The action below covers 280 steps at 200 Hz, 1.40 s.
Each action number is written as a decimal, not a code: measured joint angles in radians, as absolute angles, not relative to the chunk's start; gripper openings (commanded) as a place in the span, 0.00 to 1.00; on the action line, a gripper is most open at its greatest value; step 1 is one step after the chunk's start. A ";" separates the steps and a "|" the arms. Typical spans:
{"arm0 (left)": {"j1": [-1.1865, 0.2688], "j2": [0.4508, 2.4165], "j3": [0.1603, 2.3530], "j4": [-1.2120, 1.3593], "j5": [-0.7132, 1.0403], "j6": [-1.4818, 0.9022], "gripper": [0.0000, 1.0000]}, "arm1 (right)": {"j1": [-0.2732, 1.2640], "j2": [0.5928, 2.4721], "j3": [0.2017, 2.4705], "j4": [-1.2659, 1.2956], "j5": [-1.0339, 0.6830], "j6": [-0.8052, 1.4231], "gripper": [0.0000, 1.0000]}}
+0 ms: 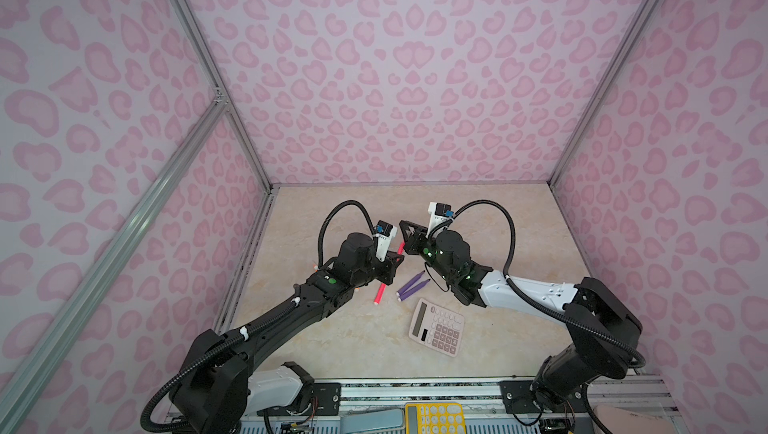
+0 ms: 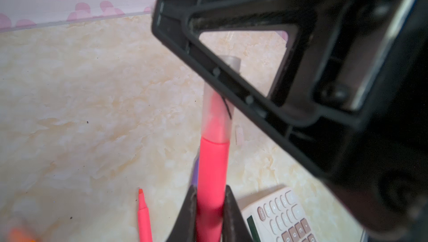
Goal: Insert the pens into the pen caps
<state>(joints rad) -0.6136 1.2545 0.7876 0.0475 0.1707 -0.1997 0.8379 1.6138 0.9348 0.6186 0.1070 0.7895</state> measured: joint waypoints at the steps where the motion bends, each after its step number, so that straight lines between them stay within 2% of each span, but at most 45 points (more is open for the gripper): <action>1: -0.614 1.255 0.788 0.047 0.168 -0.198 0.04 | 0.838 1.614 0.936 0.618 0.107 0.790 0.00; 75: -0.601 1.293 0.808 0.045 0.119 -0.111 0.04 | 0.855 1.627 0.965 0.583 0.130 0.765 0.00; 164: -0.453 1.314 0.808 0.004 0.447 -0.141 0.04 | 0.881 1.633 0.959 0.590 0.128 0.714 0.00; 226: -0.432 1.315 0.808 -0.005 0.524 -0.188 0.04 | 0.884 1.630 0.955 0.591 0.132 0.710 0.00; 280: -0.388 1.334 0.808 -0.009 0.659 -0.231 0.04 | 0.888 1.619 0.905 0.653 0.138 0.706 0.00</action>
<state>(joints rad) -0.3878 1.3338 0.8082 -0.0086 0.6594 -0.2314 0.8883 1.6192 0.9051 0.6533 0.1379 0.7055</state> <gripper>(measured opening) 0.192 0.138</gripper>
